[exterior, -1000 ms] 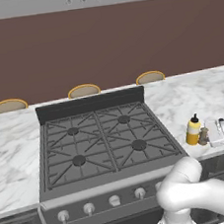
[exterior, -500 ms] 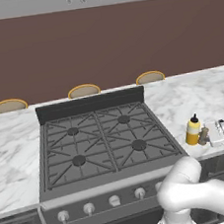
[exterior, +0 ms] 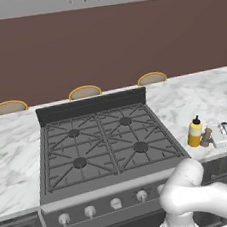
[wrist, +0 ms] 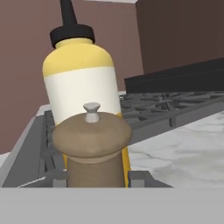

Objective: Take 2 condiments from the cabinet and move them on the counter near the stove.Make sure the condiments are lined up with each other, next to each other.

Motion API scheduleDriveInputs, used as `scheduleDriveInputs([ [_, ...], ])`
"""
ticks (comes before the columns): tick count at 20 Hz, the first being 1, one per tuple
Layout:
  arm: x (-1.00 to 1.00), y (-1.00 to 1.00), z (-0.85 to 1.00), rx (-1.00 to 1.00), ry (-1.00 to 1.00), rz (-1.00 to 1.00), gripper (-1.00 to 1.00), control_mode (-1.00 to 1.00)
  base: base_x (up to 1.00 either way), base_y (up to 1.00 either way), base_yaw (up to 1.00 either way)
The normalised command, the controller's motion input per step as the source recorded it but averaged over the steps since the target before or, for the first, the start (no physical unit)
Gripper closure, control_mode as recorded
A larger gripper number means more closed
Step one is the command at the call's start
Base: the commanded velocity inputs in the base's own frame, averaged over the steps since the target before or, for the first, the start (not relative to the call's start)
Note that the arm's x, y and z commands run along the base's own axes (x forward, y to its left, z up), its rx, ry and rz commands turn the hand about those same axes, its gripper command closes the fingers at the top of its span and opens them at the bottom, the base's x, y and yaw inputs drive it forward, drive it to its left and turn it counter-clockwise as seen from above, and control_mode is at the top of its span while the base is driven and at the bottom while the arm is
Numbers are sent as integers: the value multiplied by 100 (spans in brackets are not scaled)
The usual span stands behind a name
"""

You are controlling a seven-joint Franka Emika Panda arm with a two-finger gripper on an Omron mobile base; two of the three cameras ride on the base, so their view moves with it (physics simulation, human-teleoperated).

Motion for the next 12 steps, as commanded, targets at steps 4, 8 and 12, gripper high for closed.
scheduleDriveInputs([
  [4, 0, 22, -35, 1, 2, 0, 100, -100, 0, 0, 0],
  [8, 0, 32, -38, 0, 0, 0, 100, -100, 0, 0, 0],
  [12, 0, 37, -38, 0, 0, 0, -100, -100, 0, 0, 0],
])
